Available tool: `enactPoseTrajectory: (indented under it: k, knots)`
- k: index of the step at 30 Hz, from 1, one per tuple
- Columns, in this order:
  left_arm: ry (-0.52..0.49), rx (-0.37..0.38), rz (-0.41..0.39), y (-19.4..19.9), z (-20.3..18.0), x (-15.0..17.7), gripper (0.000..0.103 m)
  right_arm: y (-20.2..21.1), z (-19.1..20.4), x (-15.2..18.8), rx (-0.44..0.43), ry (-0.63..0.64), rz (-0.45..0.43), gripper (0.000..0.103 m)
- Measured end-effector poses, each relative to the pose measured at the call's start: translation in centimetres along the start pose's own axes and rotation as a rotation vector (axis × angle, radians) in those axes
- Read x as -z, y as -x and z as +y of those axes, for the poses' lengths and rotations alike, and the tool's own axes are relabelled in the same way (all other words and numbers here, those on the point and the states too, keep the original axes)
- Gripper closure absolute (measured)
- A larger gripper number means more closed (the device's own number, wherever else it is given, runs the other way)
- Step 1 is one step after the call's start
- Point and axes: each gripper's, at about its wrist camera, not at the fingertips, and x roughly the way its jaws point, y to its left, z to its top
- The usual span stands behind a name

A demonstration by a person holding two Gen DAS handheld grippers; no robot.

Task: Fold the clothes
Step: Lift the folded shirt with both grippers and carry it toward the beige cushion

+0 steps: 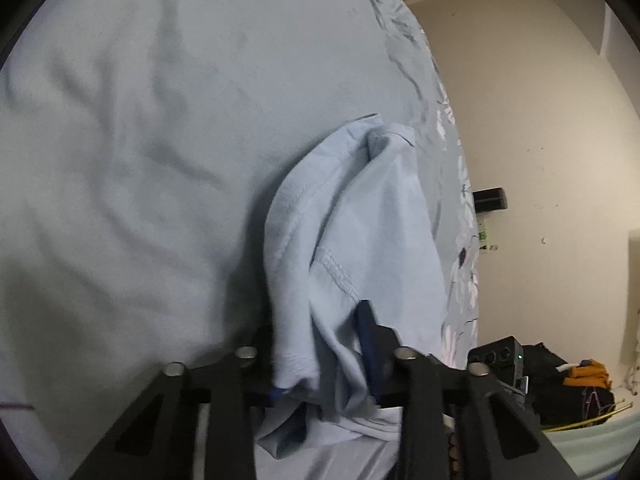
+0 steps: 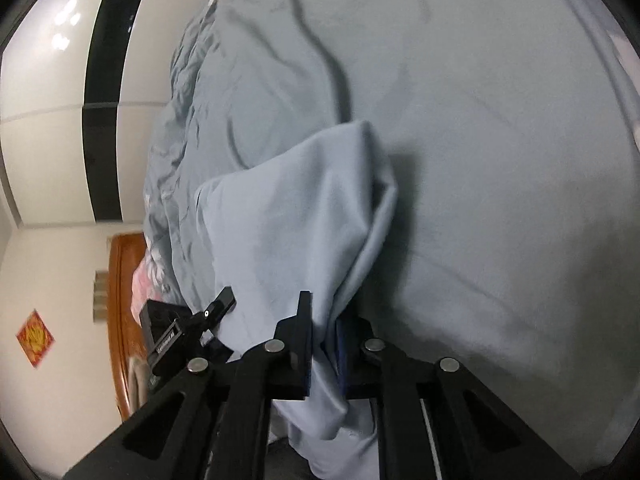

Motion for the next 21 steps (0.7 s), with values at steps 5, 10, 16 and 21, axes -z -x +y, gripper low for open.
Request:
enactPoseTrajectory:
  k: [5,10,16,21]
  knots:
    - [-0.035,0.008,0.027,-0.5,-1.7,0.8,0.08,2.2,0.1,-2.9,0.023,0.041,-0.039,0.096]
    - [-0.013,-0.04,0.04,-1.7,-1.7,0.8,0.077,1.6,-0.2,-3.7,0.064,0.065,-0.003,0.092]
    - [0.035,-0.044,0.019,-1.9,-1.3,1.0,0.071,0.8,-0.4,-3.6,0.065,0.054,0.008,0.087]
    - [-0.008,-0.096,-0.015,-1.2,-3.2,1.6,0.085,1.8,0.7,-3.5,0.094,0.076,0.002,0.095]
